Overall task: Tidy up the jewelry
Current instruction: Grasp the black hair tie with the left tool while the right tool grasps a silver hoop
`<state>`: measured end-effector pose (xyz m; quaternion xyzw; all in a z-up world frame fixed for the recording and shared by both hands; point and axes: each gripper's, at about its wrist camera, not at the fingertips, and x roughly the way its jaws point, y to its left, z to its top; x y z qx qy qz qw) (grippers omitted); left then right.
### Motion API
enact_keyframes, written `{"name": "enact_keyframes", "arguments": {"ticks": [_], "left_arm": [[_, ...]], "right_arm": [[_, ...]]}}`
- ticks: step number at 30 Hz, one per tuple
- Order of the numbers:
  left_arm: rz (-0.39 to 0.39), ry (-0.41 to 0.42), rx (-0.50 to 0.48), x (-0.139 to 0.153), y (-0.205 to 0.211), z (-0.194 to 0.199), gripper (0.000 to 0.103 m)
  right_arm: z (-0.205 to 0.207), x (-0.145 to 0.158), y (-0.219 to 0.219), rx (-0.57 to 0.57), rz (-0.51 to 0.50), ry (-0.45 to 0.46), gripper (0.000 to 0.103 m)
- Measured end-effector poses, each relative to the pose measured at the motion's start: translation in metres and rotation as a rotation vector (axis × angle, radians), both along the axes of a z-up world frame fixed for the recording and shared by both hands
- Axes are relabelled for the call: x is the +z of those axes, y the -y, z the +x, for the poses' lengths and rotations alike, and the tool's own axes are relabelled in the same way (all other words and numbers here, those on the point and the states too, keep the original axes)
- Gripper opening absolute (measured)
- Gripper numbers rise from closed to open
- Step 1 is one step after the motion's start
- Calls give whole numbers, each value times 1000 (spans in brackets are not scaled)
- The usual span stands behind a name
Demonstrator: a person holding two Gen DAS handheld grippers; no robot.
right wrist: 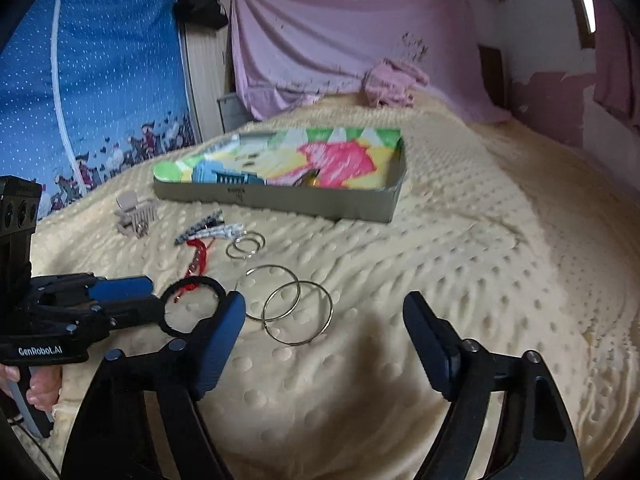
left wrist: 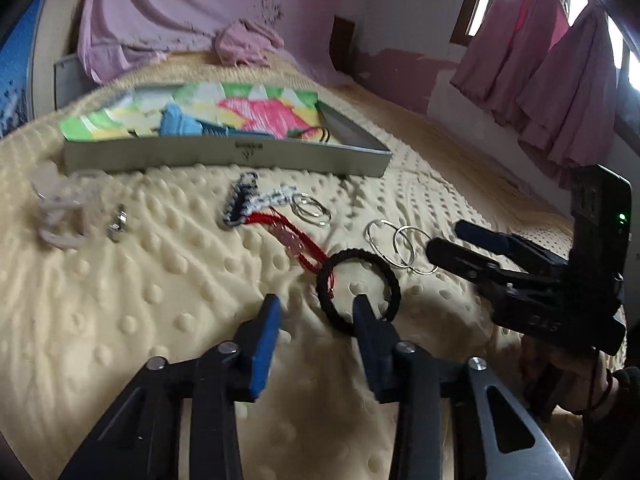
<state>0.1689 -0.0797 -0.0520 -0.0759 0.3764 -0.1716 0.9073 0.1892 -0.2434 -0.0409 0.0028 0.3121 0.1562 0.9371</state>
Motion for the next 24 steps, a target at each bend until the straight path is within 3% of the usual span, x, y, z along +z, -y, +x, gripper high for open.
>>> {"name": "enact_keyframes", "arguments": {"ticks": [3,5,11,15,16,18,24], "left_arm": [[-26,-18,-4,-3,1,5,29],[-32,-26,-6,-5,1,6,21],[-19,-15,-7,-4,4,5,9],[-13,9,0,1,3,1,7],[-13,17,1,2,2,-1,6],[-13,39,4,7,0,-5,6],[-19,106,11,31,-7,-7,6]], "right_arm": [[13,-9,-7,18,-10,-51,64],[22,-13,-13,31,-17,-74,61],[34,-19,-27,79,-30,-111,46],[29,-19,-36,119,-48,-106,27],[27,-18,-38,131,-44,-108,12],[25,-17,-39,137,-45,-106,6],[14,0,-37,148,-27,-39,4]]}}
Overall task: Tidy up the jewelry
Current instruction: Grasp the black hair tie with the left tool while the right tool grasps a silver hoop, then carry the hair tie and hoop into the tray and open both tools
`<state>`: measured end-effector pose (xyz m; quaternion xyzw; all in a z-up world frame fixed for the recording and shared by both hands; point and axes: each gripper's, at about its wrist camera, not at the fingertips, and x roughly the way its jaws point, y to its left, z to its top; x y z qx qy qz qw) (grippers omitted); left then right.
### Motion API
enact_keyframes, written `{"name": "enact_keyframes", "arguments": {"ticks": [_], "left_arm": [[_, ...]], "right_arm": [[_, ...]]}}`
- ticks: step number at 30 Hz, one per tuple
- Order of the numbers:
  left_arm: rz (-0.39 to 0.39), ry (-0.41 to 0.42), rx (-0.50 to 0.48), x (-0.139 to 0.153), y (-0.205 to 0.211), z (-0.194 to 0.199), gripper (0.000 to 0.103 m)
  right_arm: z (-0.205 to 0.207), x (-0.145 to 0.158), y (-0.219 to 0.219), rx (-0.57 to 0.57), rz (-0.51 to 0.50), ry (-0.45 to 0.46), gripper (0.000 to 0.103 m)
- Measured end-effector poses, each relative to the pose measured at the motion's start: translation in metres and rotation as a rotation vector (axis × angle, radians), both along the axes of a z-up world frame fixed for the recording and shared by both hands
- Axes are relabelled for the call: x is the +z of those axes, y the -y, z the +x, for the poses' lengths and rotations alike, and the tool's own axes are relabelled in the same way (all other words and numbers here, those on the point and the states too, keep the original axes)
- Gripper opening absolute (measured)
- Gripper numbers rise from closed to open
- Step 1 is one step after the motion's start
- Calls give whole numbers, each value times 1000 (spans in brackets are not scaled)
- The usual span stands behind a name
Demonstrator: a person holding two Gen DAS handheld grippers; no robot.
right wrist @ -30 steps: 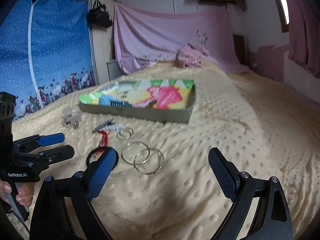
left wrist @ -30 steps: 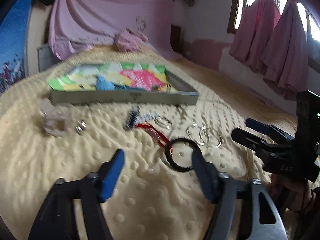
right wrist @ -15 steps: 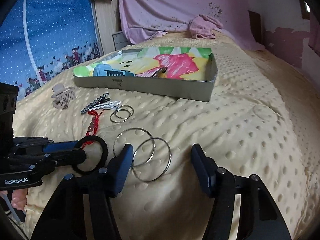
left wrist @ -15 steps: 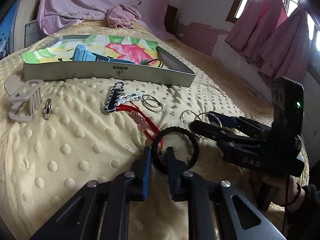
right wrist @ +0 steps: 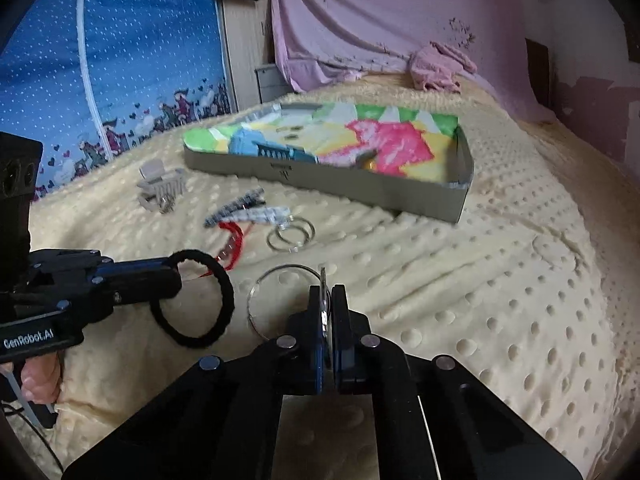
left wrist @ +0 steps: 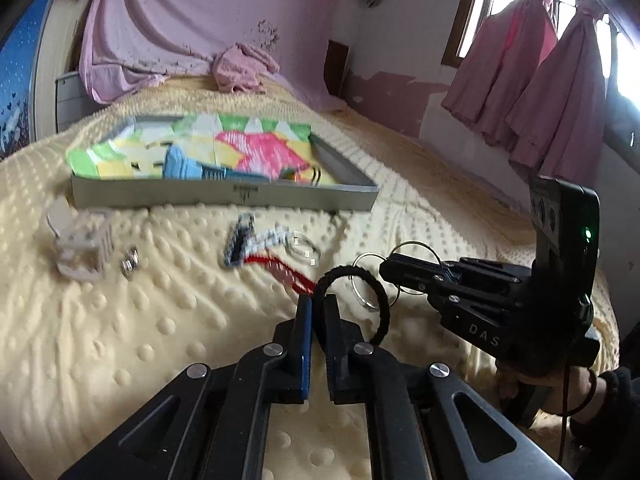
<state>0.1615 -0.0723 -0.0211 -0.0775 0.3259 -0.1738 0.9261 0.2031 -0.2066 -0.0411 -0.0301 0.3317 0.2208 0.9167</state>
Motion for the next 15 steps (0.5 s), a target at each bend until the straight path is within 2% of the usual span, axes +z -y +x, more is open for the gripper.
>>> {"name": "enact_keyframes", "arguments": {"ticks": [7,12,15], "left_arm": [[-39,35,14,32,-13,28,6],[-66,48,5,49,-20,46,6],[-53,67,21,54,-23,59,6]], "right_arm": [[3,44,1,2,50,113,4],[26,71,-3,2,65,169,4],[43,78,-7,-2,71,182,4]]}}
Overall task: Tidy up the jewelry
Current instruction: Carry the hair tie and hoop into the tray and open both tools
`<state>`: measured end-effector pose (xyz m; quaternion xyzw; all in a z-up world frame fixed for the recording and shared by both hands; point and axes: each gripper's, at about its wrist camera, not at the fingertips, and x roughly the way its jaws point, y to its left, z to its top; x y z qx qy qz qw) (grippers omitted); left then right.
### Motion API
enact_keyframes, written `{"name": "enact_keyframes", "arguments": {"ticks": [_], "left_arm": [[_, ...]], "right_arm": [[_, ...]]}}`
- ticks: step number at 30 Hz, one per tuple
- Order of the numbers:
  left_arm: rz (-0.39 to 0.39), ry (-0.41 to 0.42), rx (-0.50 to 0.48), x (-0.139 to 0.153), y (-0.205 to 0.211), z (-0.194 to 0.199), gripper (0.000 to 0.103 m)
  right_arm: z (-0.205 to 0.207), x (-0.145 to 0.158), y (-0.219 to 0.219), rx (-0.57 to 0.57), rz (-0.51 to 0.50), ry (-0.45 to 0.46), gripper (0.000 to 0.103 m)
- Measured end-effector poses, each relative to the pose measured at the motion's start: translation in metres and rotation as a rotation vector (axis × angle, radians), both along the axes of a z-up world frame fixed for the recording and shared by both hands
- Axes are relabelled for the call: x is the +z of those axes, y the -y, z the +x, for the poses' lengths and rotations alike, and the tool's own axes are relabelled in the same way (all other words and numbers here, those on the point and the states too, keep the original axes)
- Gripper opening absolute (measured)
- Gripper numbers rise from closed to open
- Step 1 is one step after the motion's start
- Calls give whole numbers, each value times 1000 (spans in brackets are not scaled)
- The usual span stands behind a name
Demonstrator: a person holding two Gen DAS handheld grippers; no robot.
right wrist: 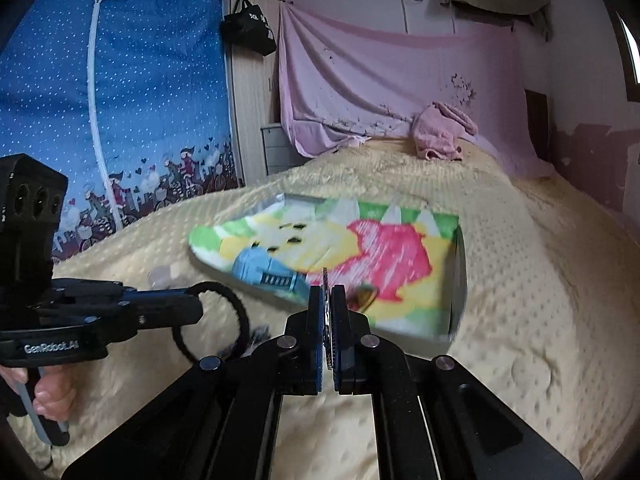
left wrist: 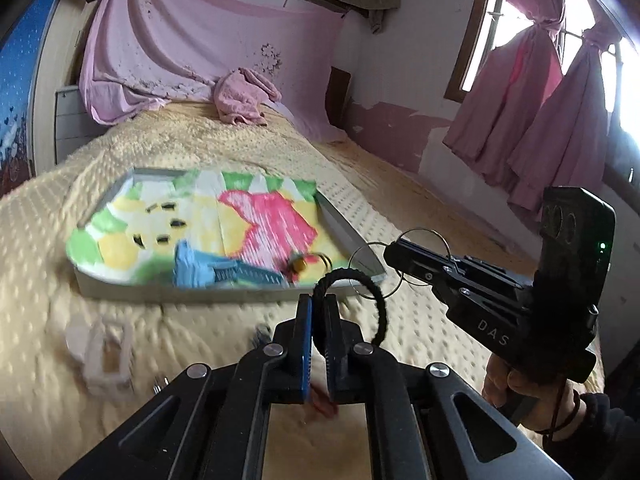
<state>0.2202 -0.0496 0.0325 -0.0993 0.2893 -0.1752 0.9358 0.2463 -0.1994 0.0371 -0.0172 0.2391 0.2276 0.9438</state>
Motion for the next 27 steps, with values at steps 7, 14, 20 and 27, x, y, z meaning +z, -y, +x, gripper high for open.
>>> {"name": "enact_keyframes", "arguments": {"ticks": [7,14,20,27], "left_arm": [[42,33,78,-2,-6,59,6],[41,-30,116,-24,-9,110,6],[61,-93,143,-43,-8,126,6],[111,-79,148,-44,0,123,6]], "right_arm": [[48,-8,-4,-44,44,-21,4],[90,-35,-15,-59,42,-73,4],[110,-56,-22,-66,20,-137,4],[123,-70,-23,-88,-1,-199,4]]}}
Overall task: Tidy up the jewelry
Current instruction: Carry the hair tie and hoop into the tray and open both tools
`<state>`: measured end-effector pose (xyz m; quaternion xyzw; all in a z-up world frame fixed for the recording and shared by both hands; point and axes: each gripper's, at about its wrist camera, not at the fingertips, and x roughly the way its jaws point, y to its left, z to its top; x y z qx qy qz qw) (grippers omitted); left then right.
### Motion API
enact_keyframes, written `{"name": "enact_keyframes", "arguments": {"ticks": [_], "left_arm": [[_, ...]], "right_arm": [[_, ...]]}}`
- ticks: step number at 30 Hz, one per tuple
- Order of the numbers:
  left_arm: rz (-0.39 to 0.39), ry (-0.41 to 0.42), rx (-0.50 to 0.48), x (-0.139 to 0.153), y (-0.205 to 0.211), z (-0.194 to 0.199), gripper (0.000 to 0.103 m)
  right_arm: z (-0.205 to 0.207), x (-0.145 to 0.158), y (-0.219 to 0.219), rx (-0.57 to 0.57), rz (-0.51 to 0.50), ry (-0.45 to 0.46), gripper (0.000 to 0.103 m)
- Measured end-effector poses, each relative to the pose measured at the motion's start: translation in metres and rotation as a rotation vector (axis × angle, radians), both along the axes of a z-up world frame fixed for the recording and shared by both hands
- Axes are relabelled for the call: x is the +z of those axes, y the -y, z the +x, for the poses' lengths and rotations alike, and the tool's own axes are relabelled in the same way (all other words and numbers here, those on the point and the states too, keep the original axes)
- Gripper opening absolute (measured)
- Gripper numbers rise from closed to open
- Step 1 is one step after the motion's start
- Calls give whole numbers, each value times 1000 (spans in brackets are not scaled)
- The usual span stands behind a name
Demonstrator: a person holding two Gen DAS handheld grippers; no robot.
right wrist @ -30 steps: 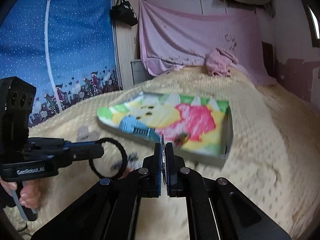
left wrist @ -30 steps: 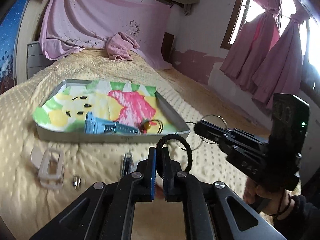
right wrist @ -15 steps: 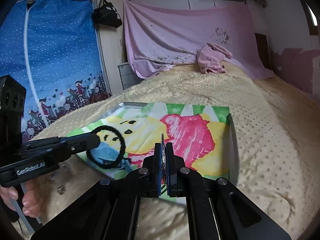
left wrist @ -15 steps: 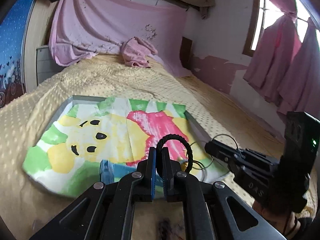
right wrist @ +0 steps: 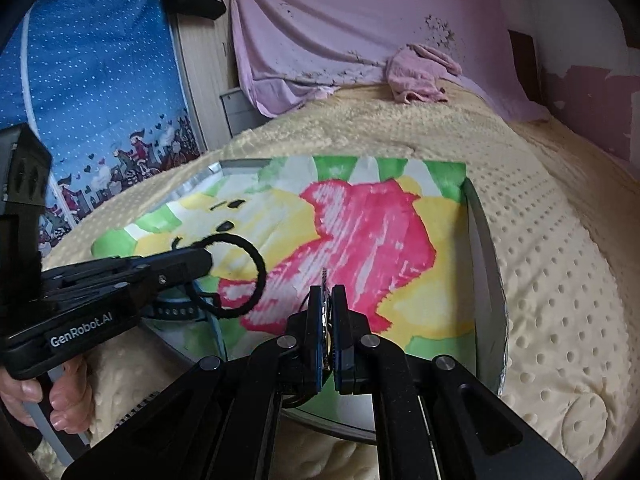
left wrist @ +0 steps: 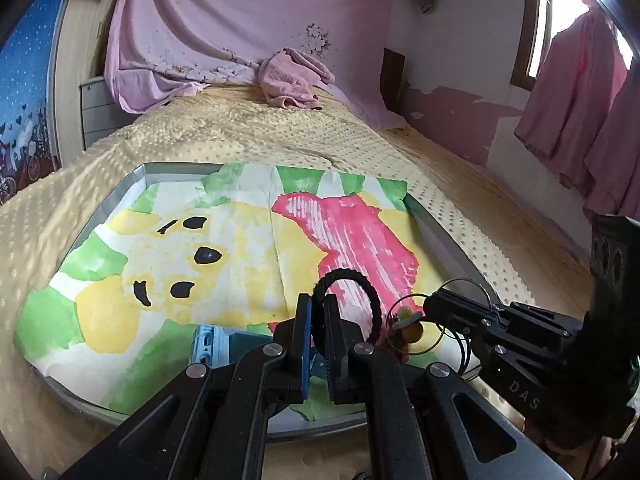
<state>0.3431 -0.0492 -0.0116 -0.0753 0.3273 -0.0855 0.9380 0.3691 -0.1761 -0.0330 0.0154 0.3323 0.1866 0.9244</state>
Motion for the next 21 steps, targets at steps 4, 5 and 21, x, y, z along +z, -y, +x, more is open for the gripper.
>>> {"name": "enact_keyframes", "arguments": {"ticks": [4,5,21], "left_arm": [[-25,-25,14,-4,-5,-3,9],[-37,-26,18,-4,-7,-4,12],[-30,163,79,25,-13,-60,72]], "right_arm": [[-4,1,5,-20,2,3,12],[-6,2,7,-26,5,9,16],[-72,39,31,-133,30,239,55]]}}
